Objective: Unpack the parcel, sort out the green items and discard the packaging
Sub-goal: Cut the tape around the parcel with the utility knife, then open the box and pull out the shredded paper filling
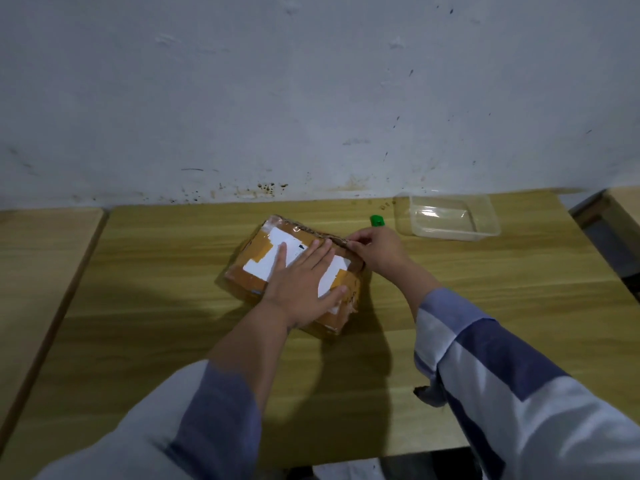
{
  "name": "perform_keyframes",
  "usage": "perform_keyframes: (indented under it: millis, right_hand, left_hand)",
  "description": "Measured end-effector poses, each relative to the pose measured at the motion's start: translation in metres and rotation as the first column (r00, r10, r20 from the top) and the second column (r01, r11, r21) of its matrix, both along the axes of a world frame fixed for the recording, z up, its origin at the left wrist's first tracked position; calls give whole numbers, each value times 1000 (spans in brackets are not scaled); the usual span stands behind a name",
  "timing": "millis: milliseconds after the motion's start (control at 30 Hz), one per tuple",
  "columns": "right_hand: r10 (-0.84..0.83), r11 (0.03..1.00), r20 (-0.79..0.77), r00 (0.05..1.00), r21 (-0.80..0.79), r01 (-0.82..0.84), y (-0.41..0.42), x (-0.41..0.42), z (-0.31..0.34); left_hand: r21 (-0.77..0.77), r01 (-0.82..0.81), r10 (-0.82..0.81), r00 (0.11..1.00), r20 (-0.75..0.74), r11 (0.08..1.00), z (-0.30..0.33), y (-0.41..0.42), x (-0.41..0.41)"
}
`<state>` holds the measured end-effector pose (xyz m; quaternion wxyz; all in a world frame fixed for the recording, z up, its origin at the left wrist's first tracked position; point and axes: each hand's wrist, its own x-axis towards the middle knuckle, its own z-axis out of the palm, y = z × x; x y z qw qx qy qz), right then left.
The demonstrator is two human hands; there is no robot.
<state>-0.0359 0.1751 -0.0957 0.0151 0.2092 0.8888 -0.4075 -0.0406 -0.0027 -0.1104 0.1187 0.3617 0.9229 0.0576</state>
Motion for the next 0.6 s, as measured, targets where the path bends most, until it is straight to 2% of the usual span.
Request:
perform_keyframes:
  millis: [133,233,367,433,600]
  right_hand:
    - [-153,988,2,988,8,153,-1,34,-4]
    - [-278,956,3,961,-93,277,-8,55,-5]
    - [-344,923,11,939,-179,340,-25,76,1]
    - [-346,900,35,938,-270,342,-40,86,5]
    - [-244,845,123,962,-459,273,-77,103,3]
  left_hand:
    - [-90,103,-111,991,-80,991,11,-11,-1]
    - [-116,93,-102,992,-75,989,20,-12,12]
    - [-78,-70,66,996,-53,995,23,-11,38]
    - [-42,-176,174,983,-53,983,21,-13,50]
    - [-38,-367,365,930,-42,929,12,-31,69]
